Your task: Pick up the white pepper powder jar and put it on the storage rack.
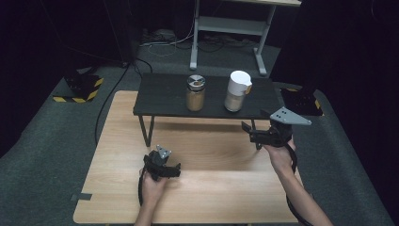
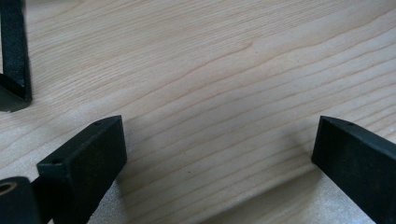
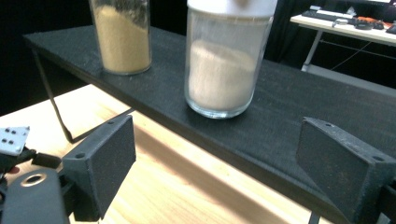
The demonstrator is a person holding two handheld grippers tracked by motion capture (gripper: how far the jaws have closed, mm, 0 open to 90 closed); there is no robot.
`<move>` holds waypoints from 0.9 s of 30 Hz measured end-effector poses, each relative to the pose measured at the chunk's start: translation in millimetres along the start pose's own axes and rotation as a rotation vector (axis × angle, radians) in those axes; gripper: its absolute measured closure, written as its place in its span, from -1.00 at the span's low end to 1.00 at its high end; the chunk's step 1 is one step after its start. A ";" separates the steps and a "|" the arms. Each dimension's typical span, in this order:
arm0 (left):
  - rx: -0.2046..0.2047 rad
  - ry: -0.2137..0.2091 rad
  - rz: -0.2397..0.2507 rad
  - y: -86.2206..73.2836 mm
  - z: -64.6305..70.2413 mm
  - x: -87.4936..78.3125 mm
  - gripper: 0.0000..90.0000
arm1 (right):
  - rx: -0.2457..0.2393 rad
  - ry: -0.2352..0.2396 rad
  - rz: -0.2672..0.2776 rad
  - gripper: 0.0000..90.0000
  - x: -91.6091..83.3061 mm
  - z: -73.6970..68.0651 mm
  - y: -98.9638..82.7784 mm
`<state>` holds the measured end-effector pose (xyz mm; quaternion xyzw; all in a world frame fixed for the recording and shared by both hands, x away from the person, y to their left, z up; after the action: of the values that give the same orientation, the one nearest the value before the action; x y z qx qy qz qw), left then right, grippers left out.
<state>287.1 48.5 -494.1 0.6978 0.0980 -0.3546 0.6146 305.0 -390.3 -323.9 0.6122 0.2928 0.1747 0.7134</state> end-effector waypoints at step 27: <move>0.000 0.000 0.000 0.0 0.0 0.0 -0.93 | 0.072 -0.013 -0.180 -0.73 12.9 -11.9 -89.1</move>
<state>287.0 48.5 -494.1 0.6979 0.0980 -0.3544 0.6146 297.7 -390.2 -414.4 0.6097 0.3481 0.0956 0.7057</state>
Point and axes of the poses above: each handheld gripper's, and its own axes: x roughly forward along the jaws, y roughly out of its top, z roughly to its right, the point moved 6 cm from there along x, roughly forward along the jaws, and after that the axes turned 6 degrees about z, right-handed, at the moved point
